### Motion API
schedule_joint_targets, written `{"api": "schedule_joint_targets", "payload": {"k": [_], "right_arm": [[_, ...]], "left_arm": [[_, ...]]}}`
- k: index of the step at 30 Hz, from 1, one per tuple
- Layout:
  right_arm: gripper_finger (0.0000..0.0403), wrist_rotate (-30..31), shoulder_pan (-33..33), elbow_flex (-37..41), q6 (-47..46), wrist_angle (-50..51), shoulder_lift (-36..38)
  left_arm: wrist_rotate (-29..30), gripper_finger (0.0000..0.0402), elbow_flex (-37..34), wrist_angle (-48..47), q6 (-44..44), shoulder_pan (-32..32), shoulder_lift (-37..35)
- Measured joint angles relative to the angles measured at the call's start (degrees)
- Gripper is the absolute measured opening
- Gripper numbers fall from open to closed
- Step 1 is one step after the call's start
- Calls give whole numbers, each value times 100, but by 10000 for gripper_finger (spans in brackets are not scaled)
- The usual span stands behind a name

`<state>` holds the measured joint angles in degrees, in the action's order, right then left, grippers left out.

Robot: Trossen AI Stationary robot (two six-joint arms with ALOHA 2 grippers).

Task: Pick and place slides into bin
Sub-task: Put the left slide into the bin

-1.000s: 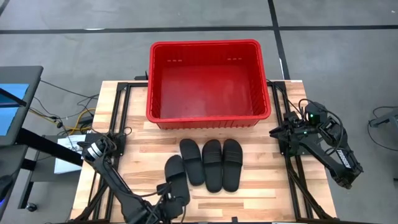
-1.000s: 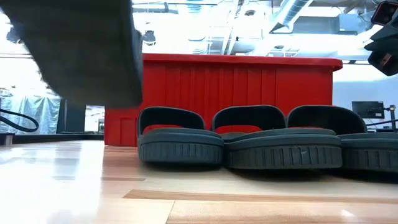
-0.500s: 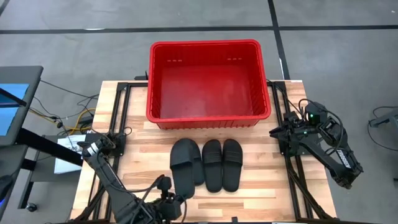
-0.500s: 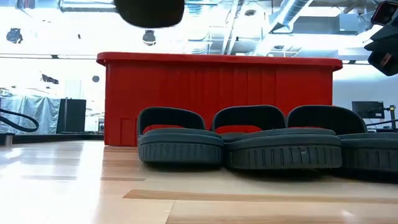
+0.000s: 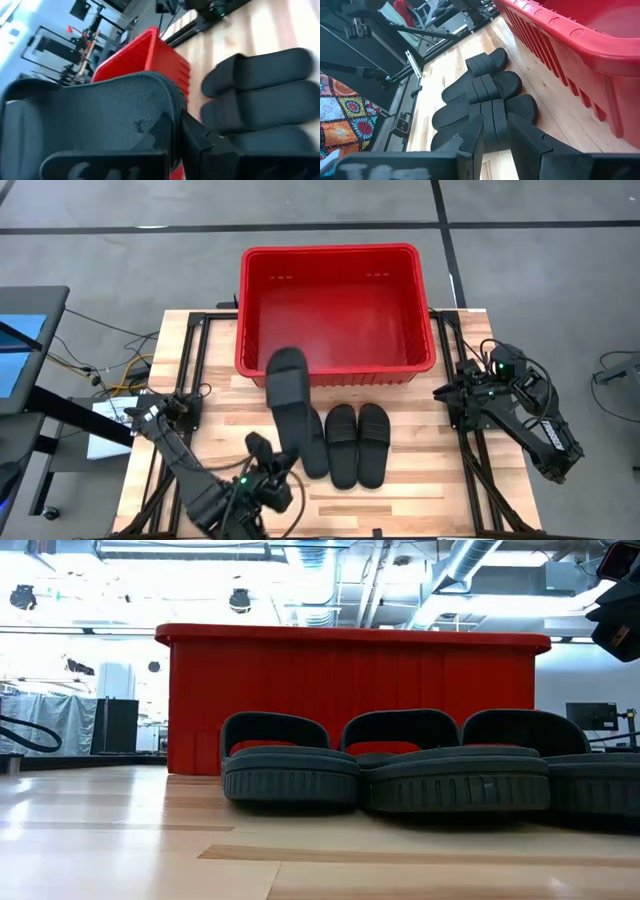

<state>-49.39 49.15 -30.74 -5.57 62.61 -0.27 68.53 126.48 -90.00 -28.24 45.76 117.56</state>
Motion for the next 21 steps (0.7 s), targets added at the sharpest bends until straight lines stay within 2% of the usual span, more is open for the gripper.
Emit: {"api": "schedule_joint_targets", "payload": {"k": [12,21], "right_arm": [[77,0,-1,0,1,0,0],[77,0,-1,0,0,0,0]], "left_arm": [[-559,0,-4,-5,1700,-1174,-840],[-1702,0,-4,-7,2857,-2315,-1423]]}}
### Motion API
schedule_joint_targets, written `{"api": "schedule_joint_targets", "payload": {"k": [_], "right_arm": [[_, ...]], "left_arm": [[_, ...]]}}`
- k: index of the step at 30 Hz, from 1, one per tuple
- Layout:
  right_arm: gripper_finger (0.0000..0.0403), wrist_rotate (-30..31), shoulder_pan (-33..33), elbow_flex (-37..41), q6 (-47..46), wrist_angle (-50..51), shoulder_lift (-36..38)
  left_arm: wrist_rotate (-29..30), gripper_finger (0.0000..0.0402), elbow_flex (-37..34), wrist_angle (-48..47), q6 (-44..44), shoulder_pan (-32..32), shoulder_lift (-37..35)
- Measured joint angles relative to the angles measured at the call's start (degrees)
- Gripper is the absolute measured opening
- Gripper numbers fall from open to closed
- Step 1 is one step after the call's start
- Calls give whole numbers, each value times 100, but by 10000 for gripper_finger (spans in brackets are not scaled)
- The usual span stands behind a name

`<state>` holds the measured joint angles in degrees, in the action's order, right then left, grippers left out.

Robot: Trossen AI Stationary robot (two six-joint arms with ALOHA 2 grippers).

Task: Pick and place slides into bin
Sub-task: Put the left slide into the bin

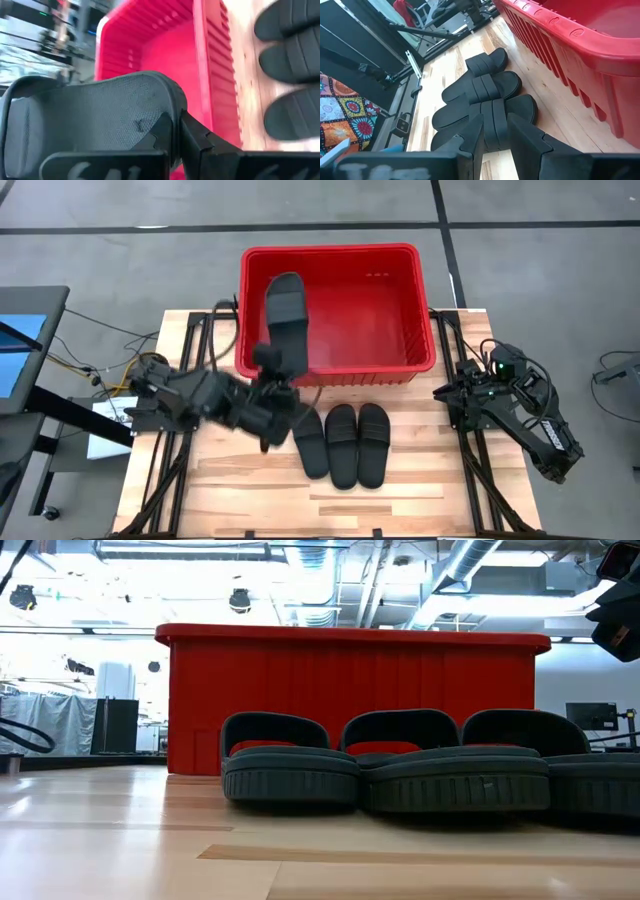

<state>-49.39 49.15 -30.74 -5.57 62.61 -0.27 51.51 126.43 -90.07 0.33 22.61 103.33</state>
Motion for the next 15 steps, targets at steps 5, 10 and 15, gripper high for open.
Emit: {"api": "schedule_joint_targets", "payload": {"k": [5,10,15], "right_arm": [[77,0,0,0,-1,0,0],[77,0,0,0,-2,0,0],[77,0,1,0,0,0,0]], "left_arm": [[-796,0,-2,104,763,-806,-103],[-1712,0,-9,548,1593,-1667,-120],[-2568,0,-260,930,2258,-2470,-118]]}}
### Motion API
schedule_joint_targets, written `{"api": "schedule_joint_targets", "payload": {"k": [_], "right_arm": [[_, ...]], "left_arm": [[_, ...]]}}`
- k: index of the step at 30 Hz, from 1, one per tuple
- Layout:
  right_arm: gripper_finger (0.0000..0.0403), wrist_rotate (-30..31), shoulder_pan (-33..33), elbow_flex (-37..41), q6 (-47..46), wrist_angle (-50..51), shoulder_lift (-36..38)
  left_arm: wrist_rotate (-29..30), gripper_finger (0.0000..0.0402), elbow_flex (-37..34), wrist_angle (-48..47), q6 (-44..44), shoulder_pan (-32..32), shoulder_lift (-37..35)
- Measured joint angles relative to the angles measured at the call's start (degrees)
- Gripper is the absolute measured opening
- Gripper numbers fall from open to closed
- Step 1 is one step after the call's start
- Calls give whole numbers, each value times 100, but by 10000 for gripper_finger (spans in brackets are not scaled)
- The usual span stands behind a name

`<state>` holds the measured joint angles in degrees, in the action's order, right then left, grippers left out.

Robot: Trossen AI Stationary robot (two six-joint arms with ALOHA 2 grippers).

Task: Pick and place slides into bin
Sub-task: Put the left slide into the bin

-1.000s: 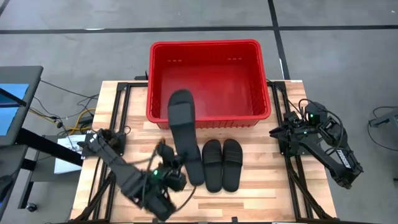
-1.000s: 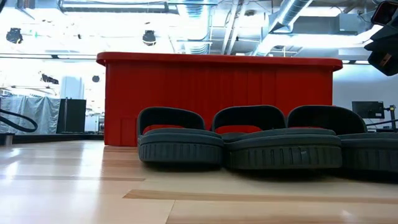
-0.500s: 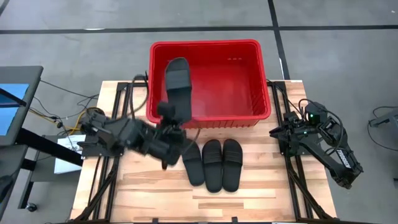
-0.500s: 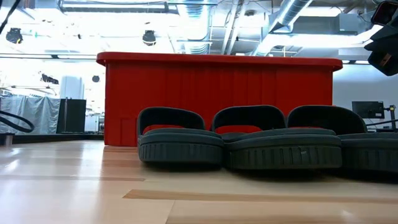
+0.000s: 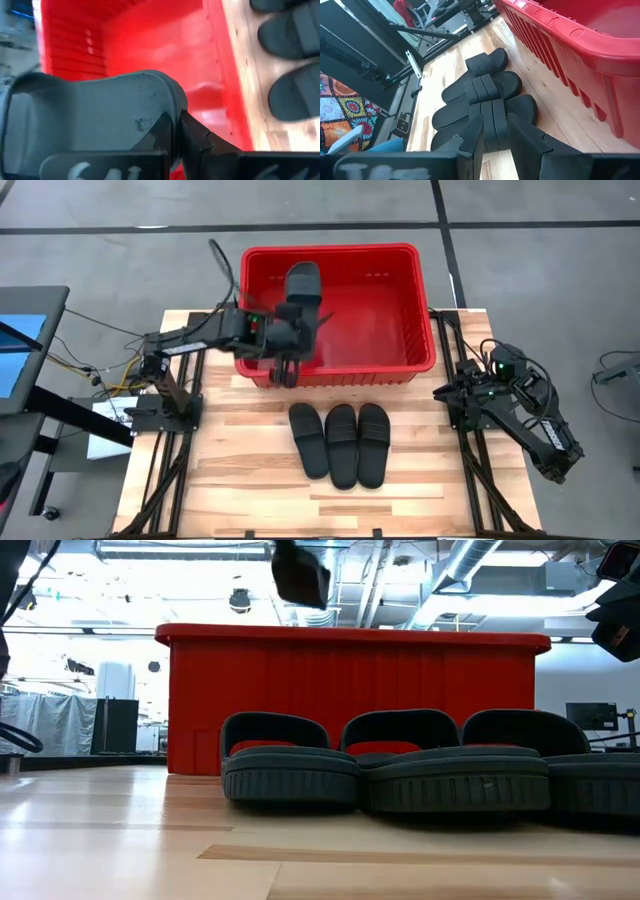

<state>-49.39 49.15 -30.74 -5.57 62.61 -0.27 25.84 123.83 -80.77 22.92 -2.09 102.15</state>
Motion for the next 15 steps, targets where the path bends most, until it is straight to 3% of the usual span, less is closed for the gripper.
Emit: {"api": "schedule_joint_targets", "payload": {"k": [10,15], "right_arm": [[77,0,0,0,0,0,0],[77,0,1,0,-1,-2,0]], "left_arm": [[-1239,0,-1046,352,504,-1369,3],[-1563,0,-1690,742,785,-1851,5]]}}
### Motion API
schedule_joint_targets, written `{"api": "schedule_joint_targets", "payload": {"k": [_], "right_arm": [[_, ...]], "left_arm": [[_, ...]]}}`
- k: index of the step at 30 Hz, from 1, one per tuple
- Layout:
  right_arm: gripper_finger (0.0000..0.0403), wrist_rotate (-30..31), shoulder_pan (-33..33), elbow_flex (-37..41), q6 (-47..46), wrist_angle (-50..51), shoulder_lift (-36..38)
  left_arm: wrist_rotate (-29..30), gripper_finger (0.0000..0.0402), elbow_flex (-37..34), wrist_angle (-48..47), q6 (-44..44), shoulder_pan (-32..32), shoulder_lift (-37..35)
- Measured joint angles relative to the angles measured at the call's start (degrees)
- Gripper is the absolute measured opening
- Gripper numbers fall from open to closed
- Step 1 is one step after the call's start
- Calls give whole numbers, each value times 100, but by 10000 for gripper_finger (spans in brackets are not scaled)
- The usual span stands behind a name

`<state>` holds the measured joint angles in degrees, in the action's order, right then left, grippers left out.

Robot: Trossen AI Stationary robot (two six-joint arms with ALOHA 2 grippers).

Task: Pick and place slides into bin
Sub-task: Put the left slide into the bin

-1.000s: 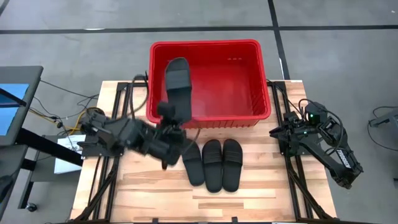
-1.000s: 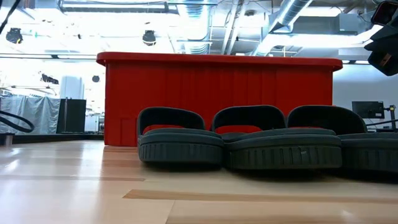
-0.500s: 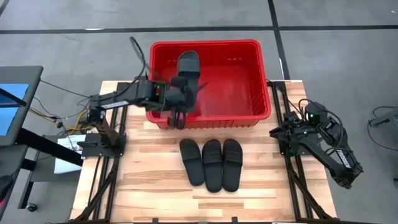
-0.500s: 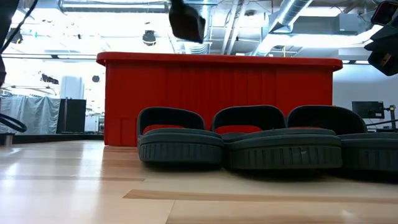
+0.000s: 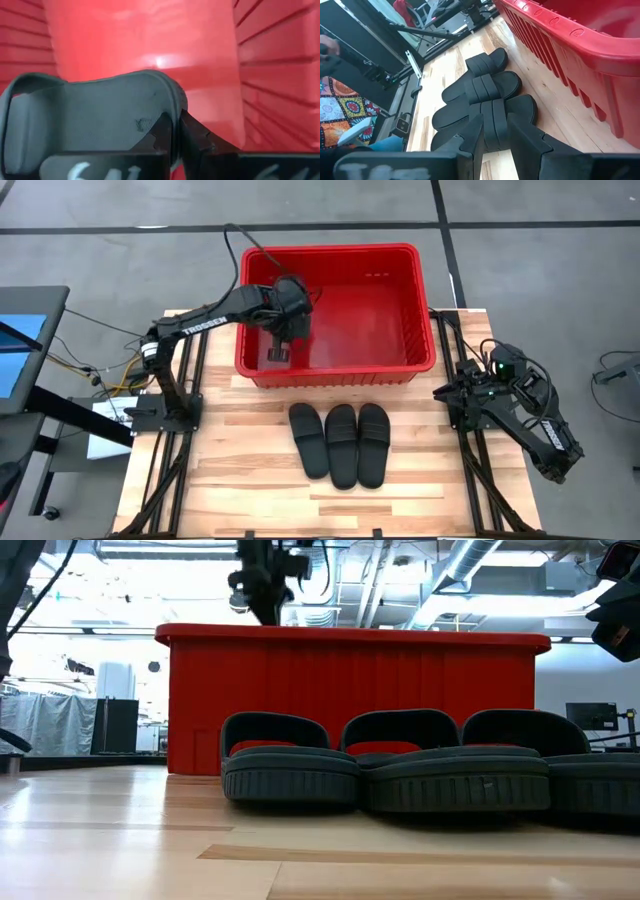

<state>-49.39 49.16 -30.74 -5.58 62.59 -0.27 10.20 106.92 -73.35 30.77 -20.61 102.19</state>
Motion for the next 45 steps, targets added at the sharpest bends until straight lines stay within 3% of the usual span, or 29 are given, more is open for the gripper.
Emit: {"api": "schedule_joint_targets", "payload": {"k": [12,31,36,45], "right_arm": [[77,0,-1,0,0,1,-1],[77,0,-2,0,1,2,-2],[77,0,-2,0,2,2,-2],[77,0,-1,0,1,2,-2]], "left_arm": [[-559,0,-969,546,334,-806,4],[-894,0,-2491,1599,744,-1376,0],[-939,3,-2613,1681,809,-1374,0],[-956,42,-2613,1644,708,-1374,0]]}}
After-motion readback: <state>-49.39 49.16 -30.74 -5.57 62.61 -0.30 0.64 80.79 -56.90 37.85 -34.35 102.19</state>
